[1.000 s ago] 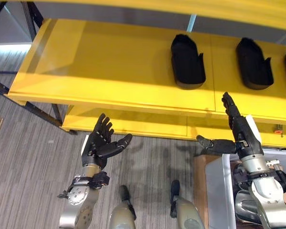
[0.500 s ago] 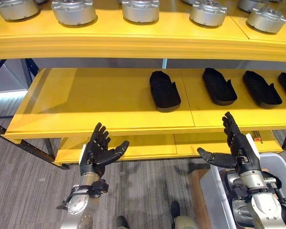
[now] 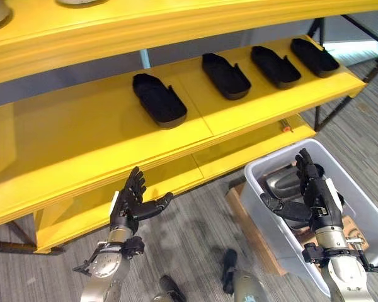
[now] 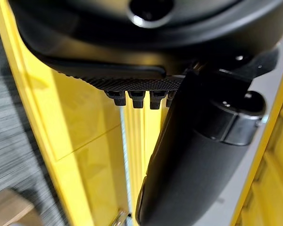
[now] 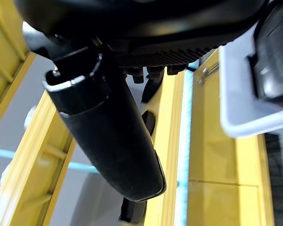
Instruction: Move parts from the plastic box to the shelf.
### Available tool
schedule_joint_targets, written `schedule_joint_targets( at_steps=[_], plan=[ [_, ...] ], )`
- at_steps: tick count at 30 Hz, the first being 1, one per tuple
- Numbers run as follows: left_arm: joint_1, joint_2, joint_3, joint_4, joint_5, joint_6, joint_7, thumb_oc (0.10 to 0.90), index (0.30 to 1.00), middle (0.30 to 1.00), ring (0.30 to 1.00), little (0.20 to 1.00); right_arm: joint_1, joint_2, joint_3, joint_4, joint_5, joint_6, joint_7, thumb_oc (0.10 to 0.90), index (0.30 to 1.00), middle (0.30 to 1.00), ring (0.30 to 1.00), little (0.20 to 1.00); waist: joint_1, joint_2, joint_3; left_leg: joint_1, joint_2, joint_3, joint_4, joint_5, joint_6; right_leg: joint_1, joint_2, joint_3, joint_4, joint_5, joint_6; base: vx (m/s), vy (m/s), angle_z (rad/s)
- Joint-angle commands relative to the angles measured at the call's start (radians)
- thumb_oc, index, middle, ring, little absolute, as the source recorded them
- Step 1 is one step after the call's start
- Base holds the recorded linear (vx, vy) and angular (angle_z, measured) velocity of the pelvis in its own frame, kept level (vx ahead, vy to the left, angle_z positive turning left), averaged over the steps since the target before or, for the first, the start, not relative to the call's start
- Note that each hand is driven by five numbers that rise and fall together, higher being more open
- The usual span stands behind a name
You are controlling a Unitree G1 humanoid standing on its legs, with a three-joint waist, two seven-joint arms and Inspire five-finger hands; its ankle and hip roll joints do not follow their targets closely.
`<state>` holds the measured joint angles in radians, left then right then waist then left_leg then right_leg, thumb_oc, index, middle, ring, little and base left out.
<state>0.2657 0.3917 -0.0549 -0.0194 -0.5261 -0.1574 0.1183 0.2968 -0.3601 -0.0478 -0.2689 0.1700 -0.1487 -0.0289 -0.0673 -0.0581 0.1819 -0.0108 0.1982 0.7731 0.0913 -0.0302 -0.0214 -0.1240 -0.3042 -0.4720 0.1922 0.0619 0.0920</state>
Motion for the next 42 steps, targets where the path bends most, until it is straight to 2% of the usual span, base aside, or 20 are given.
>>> schedule_joint_targets(
  at_steps=[1, 3, 7, 8, 17, 19, 22, 25, 27, 29, 30, 31, 32, 33, 34, 35, 36, 38, 40, 42],
  plan=[
    [-0.011, 0.026, 0.102, -0.167, 0.023, -0.088, -0.031, 0.900, 1.000, 1.000, 1.000, 1.000, -0.071, -0.016, -0.031, -0.070, 0.040, -0.097, 0.006, 0.900, 1.000, 1.000, 1.000, 1.000, 0.015, -0.024, -0.011, 0.021, 0.012, -0.085, -0.058, 0.010, -0.027, 0.059, -0.053, 0.022, -0.118, 0.121, 0.147, 0.04, -0.195, -0.97],
    [0.017, 0.000, 0.115, -0.167, 0.013, -0.080, -0.054, 0.900, 1.000, 1.000, 1.000, 1.000, -0.045, -0.031, -0.041, -0.074, 0.053, -0.089, 0.034, 0.900, 1.000, 1.000, 1.000, 1.000, 0.009, -0.034, -0.032, 0.028, 0.049, -0.067, -0.040, 0.041, -0.059, 0.085, -0.013, 0.049, -0.192, 0.103, 0.133, 0.10, -0.318, -0.65],
    [0.040, -0.021, 0.119, -0.165, 0.002, -0.079, -0.066, 0.900, 1.000, 1.000, 1.000, 1.000, -0.015, -0.040, -0.056, -0.090, 0.076, -0.089, 0.049, 0.900, 1.000, 1.000, 1.000, 1.000, -0.004, -0.018, -0.041, 0.034, 0.103, -0.042, -0.025, 0.078, -0.095, 0.101, 0.024, 0.052, -0.219, 0.068, 0.108, 0.05, -0.199, -0.36],
    [0.050, -0.032, 0.118, -0.158, 0.005, -0.075, -0.074, 0.900, 1.000, 1.000, 1.000, 1.000, 0.007, -0.046, -0.069, -0.095, 0.082, -0.090, 0.056, 0.900, 1.000, 1.000, 1.000, 1.000, -0.017, -0.005, -0.041, 0.050, 0.130, -0.027, -0.024, 0.102, -0.114, 0.110, 0.046, 0.055, -0.226, 0.038, 0.094, 0.07, -0.248, -0.19],
    [0.079, -0.054, 0.109, -0.159, 0.017, -0.073, -0.099, 0.900, 1.000, 1.000, 1.000, 1.000, 0.041, -0.068, -0.091, -0.102, 0.081, -0.092, 0.059, 0.900, 1.000, 1.000, 1.000, 1.000, -0.047, 0.058, -0.037, 0.085, 0.212, 0.006, 0.001, 0.184, -0.184, 0.138, 0.119, 0.080, -0.229, -0.031, 0.052, 0.04, -0.125, -0.18],
    [0.074, -0.054, 0.090, -0.155, 0.026, -0.069, -0.107, 0.900, 1.000, 1.000, 1.000, 1.000, 0.061, -0.073, -0.102, -0.106, 0.080, -0.098, 0.059, 0.900, 1.000, 1.000, 1.000, 1.000, -0.069, 0.084, -0.027, 0.099, 0.252, 0.011, 0.020, 0.238, -0.215, 0.143, 0.159, 0.106, -0.208, -0.072, 0.023, 0.03, -0.193, -0.23],
    [0.054, -0.052, 0.070, -0.147, 0.031, -0.064, -0.107, 0.900, 1.000, 1.000, 1.000, 1.000, 0.079, -0.076, -0.117, -0.105, 0.074, -0.101, 0.050, 0.900, 1.000, 1.000, 1.000, 1.000, -0.086, 0.095, -0.019, 0.097, 0.282, 0.010, 0.027, 0.294, -0.232, 0.144, 0.189, 0.115, -0.187, -0.101, 0.000, 0.01, -0.163, -0.23],
    [0.038, -0.054, 0.052, -0.147, 0.027, -0.066, -0.112, 0.900, 1.000, 1.000, 1.000, 1.000, 0.115, -0.080, -0.139, -0.112, 0.077, -0.100, 0.049, 0.900, 1.000, 1.000, 1.000, 1.000, -0.100, 0.104, -0.002, 0.070, 0.332, -0.012, 0.104, 0.381, -0.240, 0.168, 0.230, 0.134, -0.171, -0.154, -0.044, 0.04, -0.220, -0.07],
    [0.035, -0.056, 0.045, -0.148, 0.023, -0.065, -0.110, 0.900, 1.000, 1.000, 1.000, 1.000, 0.122, -0.078, -0.141, -0.113, 0.080, -0.098, 0.051, 0.900, 1.000, 1.000, 1.000, 1.000, -0.102, 0.106, 0.005, 0.054, 0.352, -0.037, 0.150, 0.409, -0.240, 0.172, 0.241, 0.139, -0.165, -0.165, -0.059, 0.04, -0.215, -0.17],
    [0.023, -0.052, 0.035, -0.160, 0.021, -0.061, -0.100, 0.900, 1.000, 1.000, 1.000, 1.000, 0.127, -0.091, -0.137, -0.110, 0.074, -0.096, 0.049, 0.900, 1.000, 1.000, 1.000, 1.000, -0.096, 0.092, 0.032, 0.028, 0.370, -0.146, 0.253, 0.445, -0.240, 0.175, 0.264, 0.182, -0.140, -0.193, -0.094, 0.04, -0.268, -0.38],
    [0.021, -0.052, 0.035, -0.160, 0.021, -0.060, -0.099, 0.900, 1.000, 1.000, 1.000, 1.000, 0.126, -0.090, -0.138, -0.110, 0.074, -0.096, 0.049, 0.900, 1.000, 1.000, 1.000, 1.000, -0.100, 0.093, 0.033, 0.018, 0.375, -0.156, 0.264, 0.442, -0.240, 0.174, 0.267, 0.178, -0.137, -0.197, -0.096, 0.02, -0.176, -0.43],
    [0.018, -0.054, 0.035, -0.164, 0.015, -0.062, -0.095, 0.900, 1.000, 1.000, 1.000, 1.000, 0.127, -0.095, -0.137, -0.106, 0.070, -0.095, 0.047, 0.900, 1.000, 1.000, 1.000, 1.000, -0.090, 0.087, 0.042, 0.006, 0.346, -0.219, 0.287, 0.408, -0.237, 0.174, 0.275, 0.203, -0.135, -0.206, -0.108, 0.03, -0.127, -0.38],
    [0.012, -0.057, 0.033, -0.164, 0.015, -0.064, -0.089, 0.900, 1.000, 1.000, 1.000, 1.000, 0.119, -0.103, -0.134, -0.098, 0.057, -0.091, 0.041, 0.900, 1.000, 1.000, 1.000, 1.000, -0.072, 0.078, 0.054, -0.068, 0.245, -0.331, 0.291, 0.305, -0.198, 0.184, 0.277, 0.240, -0.149, -0.210, -0.106, 0.04, -0.109, -0.31],
    [0.010, -0.057, 0.033, -0.164, 0.015, -0.064, -0.088, 0.900, 1.000, 1.000, 1.000, 1.000, 0.117, -0.102, -0.133, -0.097, 0.056, -0.092, 0.040, 0.900, 1.000, 1.000, 1.000, 1.000, -0.078, 0.078, 0.051, -0.078, 0.242, -0.336, 0.297, 0.299, -0.193, 0.181, 0.274, 0.234, -0.150, -0.210, -0.103, 0.05, 0.005, -0.63],
    [0.010, -0.061, 0.033, -0.162, 0.021, -0.067, -0.083, 0.900, 1.000, 1.000, 1.000, 1.000, 0.104, -0.106, -0.128, -0.091, 0.037, -0.094, 0.034, 0.900, 1.000, 1.000, 1.000, 1.000, -0.053, 0.065, 0.057, -0.148, 0.139, -0.430, 0.258, 0.215, -0.140, 0.188, 0.262, 0.263, -0.152, -0.201, -0.090, 0.15, 0.080, -0.66],
    [0.016, -0.062, 0.038, -0.161, 0.025, -0.072, -0.077, 0.900, 1.000, 1.000, 1.000, 1.000, 0.090, -0.096, -0.111, -0.087, 0.041, -0.097, 0.033, 0.900, 1.000, 1.000, 1.000, 1.000, -0.032, 0.053, 0.068, -0.198, 0.103, -0.499, 0.117, 0.201, -0.123, 0.196, 0.262, 0.297, -0.149, -0.199, -0.069, 0.15, 0.067, -0.84],
    [0.016, -0.061, 0.039, -0.161, 0.025, -0.073, -0.077, 0.900, 1.000, 1.000, 1.000, 1.000, 0.090, -0.095, -0.110, -0.087, 0.041, -0.098, 0.033, 0.900, 1.000, 1.000, 1.000, 1.000, -0.032, 0.050, 0.067, -0.192, 0.097, -0.496, 0.104, 0.208, -0.122, 0.195, 0.258, 0.297, -0.148, -0.200, -0.068, 0.17, 0.065, -0.54],
    [0.016, -0.061, 0.042, -0.161, 0.033, -0.081, -0.068, 0.900, 1.000, 1.000, 1.000, 1.000, 0.075, -0.096, -0.096, -0.068, 0.041, -0.108, 0.029, 0.900, 1.000, 1.000, 1.000, 1.000, -0.009, 0.051, 0.091, -0.245, 0.103, -0.553, -0.055, 0.304, -0.119, 0.182, 0.261, 0.316, -0.127, -0.187, -0.060, 0.08, 0.112, -0.46],
    [0.010, -0.058, 0.047, -0.157, 0.035, -0.084, -0.061, 0.900, 1.000, 1.000, 1.000, 1.000, 0.055, -0.105, -0.080, -0.062, 0.037, -0.110, 0.027, 0.900, 1.000, 1.000, 1.000, 1.000, 0.010, 0.051, 0.101, -0.246, 0.086, -0.618, -0.153, 0.315, -0.122, 0.186, 0.270, 0.354, -0.112, -0.195, -0.050, 0.18, 0.151, -0.47],
    [0.016, -0.063, 0.058, -0.156, 0.039, -0.086, -0.060, 0.900, 1.000, 1.000, 1.000, 1.000, 0.042, -0.109, -0.071, -0.059, 0.038, -0.108, 0.035, 0.900, 1.000, 1.000, 1.000, 1.000, 0.031, 0.058, 0.091, -0.239, 0.088, -0.653, -0.168, 0.325, -0.135, 0.197, 0.285, 0.401, -0.107, -0.211, -0.041, 0.25, 0.188, -0.73]
  ],
)
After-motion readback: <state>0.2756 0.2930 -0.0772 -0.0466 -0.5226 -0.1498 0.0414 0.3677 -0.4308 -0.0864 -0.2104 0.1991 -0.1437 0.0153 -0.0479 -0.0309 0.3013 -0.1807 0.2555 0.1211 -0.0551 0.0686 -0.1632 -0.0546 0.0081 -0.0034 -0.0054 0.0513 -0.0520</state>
